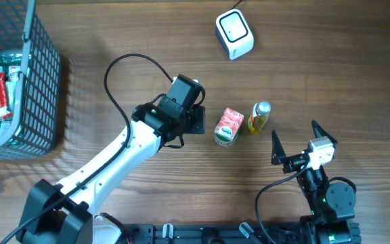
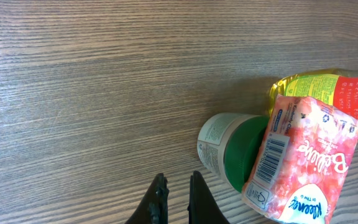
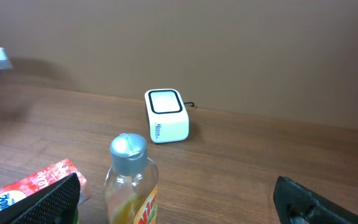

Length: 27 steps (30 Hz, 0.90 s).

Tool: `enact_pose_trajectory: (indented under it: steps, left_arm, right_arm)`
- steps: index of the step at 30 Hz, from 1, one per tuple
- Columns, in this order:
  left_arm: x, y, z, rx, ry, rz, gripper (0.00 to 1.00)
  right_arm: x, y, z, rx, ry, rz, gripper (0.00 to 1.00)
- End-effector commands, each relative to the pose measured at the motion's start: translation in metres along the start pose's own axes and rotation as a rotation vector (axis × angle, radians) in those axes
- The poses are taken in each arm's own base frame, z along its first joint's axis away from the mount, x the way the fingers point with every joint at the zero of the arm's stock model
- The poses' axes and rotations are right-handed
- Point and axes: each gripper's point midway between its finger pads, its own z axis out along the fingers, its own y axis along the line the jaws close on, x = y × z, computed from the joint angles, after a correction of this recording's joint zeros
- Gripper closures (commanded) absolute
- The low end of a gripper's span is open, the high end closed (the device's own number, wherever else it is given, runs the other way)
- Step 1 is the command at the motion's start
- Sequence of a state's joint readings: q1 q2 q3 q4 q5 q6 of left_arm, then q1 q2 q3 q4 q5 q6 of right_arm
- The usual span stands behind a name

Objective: Scan the item barcode

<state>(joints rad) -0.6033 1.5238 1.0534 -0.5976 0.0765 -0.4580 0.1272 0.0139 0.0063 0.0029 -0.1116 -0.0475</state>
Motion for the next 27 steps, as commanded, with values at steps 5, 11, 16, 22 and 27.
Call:
enact_pose_trajectory:
  steps: [5, 11, 16, 22, 27]
  left_arm:
    - [0.001, 0.003, 0.001, -0.016, -0.005, 0.005, 0.95]
    - [-0.004, 0.012, 0.001, -0.073, -0.038, 0.005, 0.89]
    - [-0.006, 0.016, 0.000, -0.091, -0.049, 0.005, 0.77]
    - [-0.010, 0.013, 0.000, -0.083, -0.062, 0.064, 0.00]
    - [-0.073, 0.027, -0.054, -0.175, -0.170, 0.181, 0.00]
  right_arm:
    - [0.000, -0.001, 0.000, 0.002, 0.000, -0.004, 0.00]
    - [0.000, -0.001, 0.000, 0.002, 0.000, -0.005, 0.00]
    - [0.000, -0.001, 0.000, 0.002, 0.000, -0.005, 0.00]
    - [0.000, -0.001, 0.000, 0.002, 0.000, -0.005, 0.00]
    - [0.000, -0.001, 0.000, 0.002, 0.000, -0.004, 0.00]
